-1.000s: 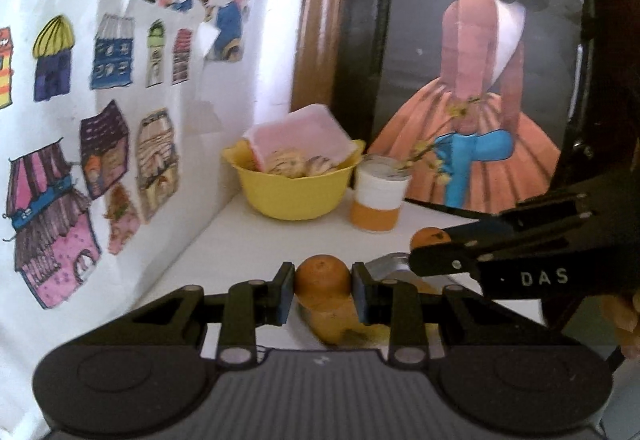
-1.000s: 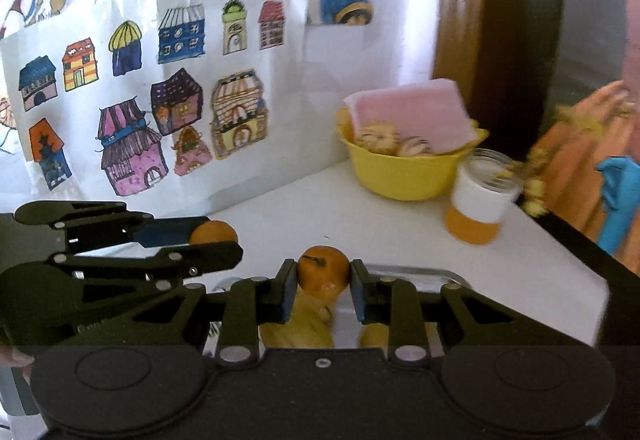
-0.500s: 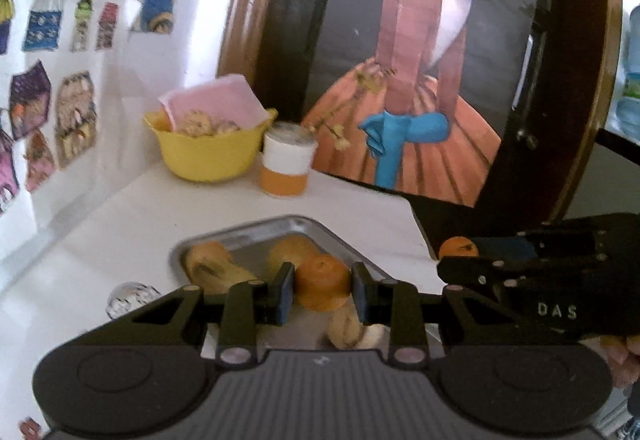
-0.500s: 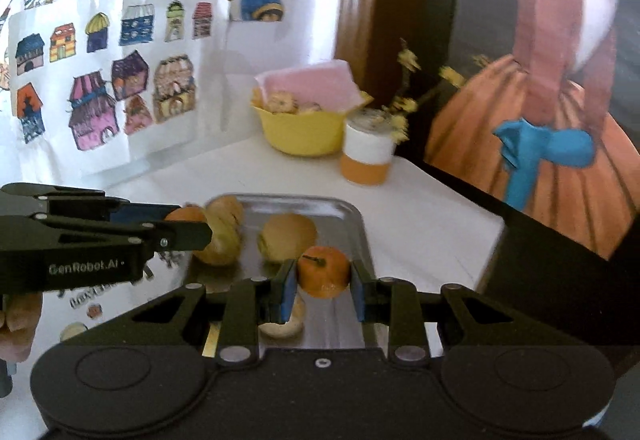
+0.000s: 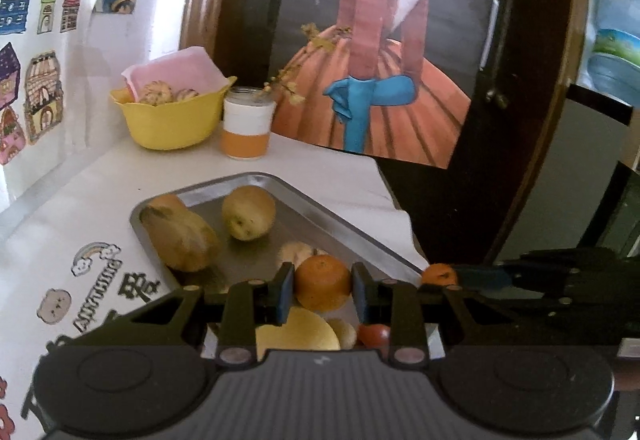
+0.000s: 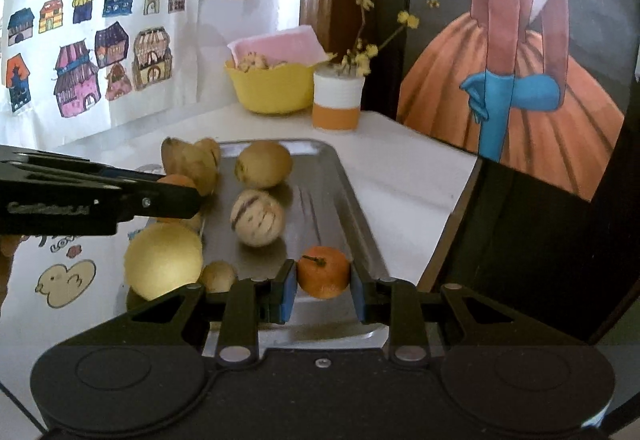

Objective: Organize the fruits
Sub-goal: 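Carry both small oranges over the tray edge with both tools, then lower both oranges onto the tray and open both tools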

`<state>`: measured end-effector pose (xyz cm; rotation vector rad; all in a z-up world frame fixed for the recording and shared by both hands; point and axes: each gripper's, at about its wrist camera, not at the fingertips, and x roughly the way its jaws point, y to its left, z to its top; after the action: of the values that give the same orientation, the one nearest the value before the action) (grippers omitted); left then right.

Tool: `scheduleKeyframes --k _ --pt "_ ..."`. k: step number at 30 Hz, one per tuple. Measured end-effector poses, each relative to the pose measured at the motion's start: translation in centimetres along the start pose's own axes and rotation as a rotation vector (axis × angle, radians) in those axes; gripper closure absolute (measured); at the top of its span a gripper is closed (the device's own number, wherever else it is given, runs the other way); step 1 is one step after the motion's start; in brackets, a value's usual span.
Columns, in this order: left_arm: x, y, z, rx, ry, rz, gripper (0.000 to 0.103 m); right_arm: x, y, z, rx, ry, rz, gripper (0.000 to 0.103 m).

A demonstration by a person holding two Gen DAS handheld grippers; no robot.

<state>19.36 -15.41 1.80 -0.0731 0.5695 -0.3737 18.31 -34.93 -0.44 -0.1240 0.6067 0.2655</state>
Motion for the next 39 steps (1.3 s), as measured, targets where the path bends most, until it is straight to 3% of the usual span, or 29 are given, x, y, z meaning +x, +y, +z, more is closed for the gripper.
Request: scheduleKeyframes --k 9,21,39 --pt "-0.9 -2.0 -2.2 0.071 0.014 -0.027 0.07 0.9 -0.2 -1.2 0.033 0.027 0.009 0.073" --pt "-0.6 -4.1 -3.6 0.234 -0.01 0.01 0.069 1.4 -0.6 -1.5 0.052 0.039 0.021 0.072" --pt "-0.3 -3.9 -3.4 0.233 0.004 0.006 0.068 1.3 -0.8 -1.6 0.068 0.039 0.021 0.069"
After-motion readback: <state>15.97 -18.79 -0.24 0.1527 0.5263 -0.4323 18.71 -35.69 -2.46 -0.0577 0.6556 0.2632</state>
